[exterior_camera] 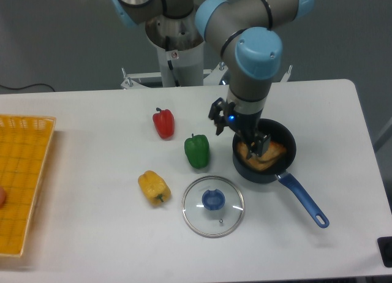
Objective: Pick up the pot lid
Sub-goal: 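Raise the gripper out of the black saucepan and open it, then move the gripper over the glass lid and lower onto the blue knob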
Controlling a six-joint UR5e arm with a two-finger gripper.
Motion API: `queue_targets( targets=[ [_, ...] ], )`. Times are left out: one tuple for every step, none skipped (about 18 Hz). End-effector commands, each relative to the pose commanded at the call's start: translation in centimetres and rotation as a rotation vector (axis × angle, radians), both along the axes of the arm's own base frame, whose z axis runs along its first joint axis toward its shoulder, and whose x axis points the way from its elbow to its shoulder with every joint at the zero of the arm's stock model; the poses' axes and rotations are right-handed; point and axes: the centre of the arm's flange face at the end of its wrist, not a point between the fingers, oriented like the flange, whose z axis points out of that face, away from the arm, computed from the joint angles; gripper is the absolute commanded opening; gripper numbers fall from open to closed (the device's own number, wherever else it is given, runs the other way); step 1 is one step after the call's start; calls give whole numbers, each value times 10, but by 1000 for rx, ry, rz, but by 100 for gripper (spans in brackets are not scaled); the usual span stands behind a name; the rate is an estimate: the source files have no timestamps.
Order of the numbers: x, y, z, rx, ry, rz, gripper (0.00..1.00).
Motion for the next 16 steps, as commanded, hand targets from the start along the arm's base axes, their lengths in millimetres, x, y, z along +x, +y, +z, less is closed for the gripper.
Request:
queue_targets(
  targets=[
    [5,10,-4,-6,18,27,100],
    [6,18,-8,-10,37,79,100],
    [5,22,-16,-21,48,146,100],
    [7,28,-22,-26,51,193,100],
    [12,33,-26,-29,44,216,100],
    [11,34,-28,-30,46,233,100],
    [10,37,-33,-29,43,259,100],
    [10,37,-33,-23,42,295,100],
    [9,38,-34,-21,39,338,100],
    [7,39,-40,-22,34,384,100],
    [6,42,-45,-16,29,431,100],
    [1,45,-54,-5,32,494,100],
    [-2,48,-60,6,33,534,100],
    [-6,51,-66,18,38,563,100],
    [-9,54,-69,30,42,581,100],
    [-11,57,-70,38,42,593,100]
  ],
)
